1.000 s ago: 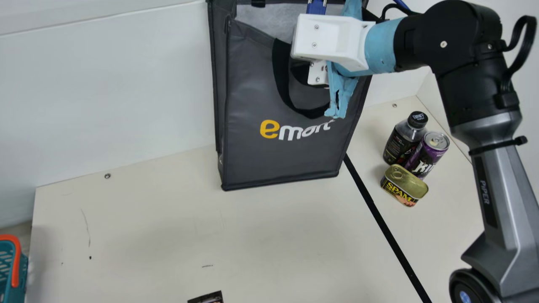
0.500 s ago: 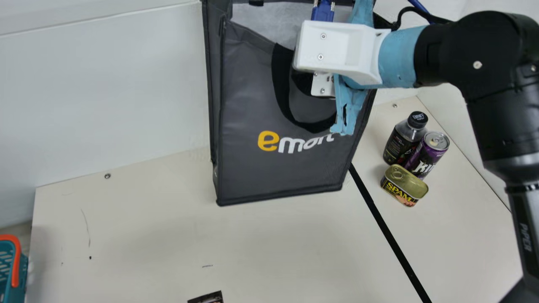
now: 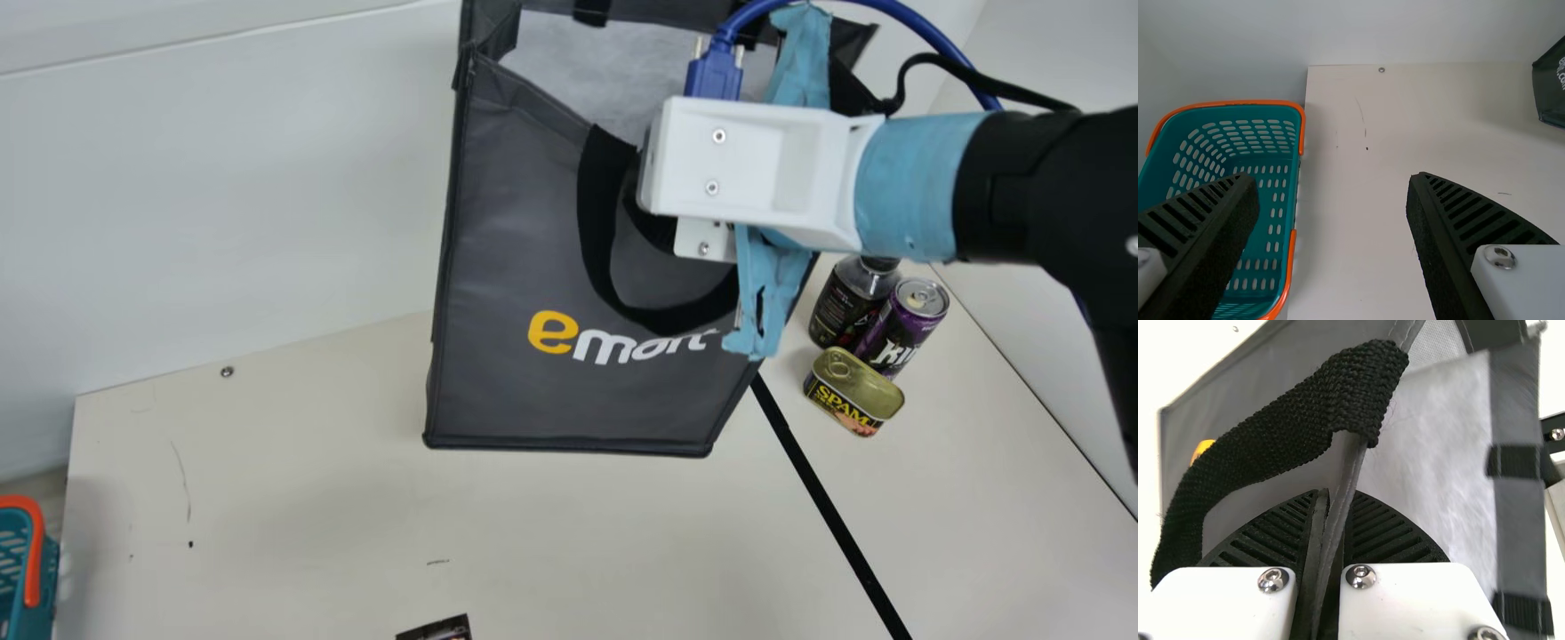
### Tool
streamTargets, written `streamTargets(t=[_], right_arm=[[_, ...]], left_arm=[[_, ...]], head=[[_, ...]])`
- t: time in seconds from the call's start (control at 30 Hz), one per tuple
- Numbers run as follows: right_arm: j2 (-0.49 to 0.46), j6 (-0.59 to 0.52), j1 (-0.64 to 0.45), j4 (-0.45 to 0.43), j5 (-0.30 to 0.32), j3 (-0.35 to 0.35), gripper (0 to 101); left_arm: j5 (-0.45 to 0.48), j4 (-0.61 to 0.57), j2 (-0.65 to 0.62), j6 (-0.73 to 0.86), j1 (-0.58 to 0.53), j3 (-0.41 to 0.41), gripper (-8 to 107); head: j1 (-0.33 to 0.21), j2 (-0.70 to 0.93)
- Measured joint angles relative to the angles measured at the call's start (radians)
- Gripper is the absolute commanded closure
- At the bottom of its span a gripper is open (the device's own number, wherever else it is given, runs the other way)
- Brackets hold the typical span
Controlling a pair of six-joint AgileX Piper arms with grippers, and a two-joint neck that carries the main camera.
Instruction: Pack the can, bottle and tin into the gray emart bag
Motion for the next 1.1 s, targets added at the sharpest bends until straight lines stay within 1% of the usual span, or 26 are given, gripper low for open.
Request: streamTargets(t=[0.23,0.53,0.83,1.1], right_arm=[[-0.077,0.030,0.045,-0.027,0.000,0.062,101],[-0.152,0.085,0.116,-0.081,0.000,0.134,101],[-0.205,0.140,0.185,-0.130,0.000,0.206,101],[-0.231,0.180,0.235,-0.152,-0.001,0.263,101]], left_arm=[[0.000,0.000,0.000,0.000,0.000,0.000,9],[0.000,0.000,0.000,0.000,0.000,0.000,9],[0.000,0.000,0.000,0.000,0.000,0.000,9],[0.000,0.000,0.000,0.000,0.000,0.000,9]], head=[[0.000,-0.002],[0.000,-0.002],[0.000,0.000],[0.000,-0.002]])
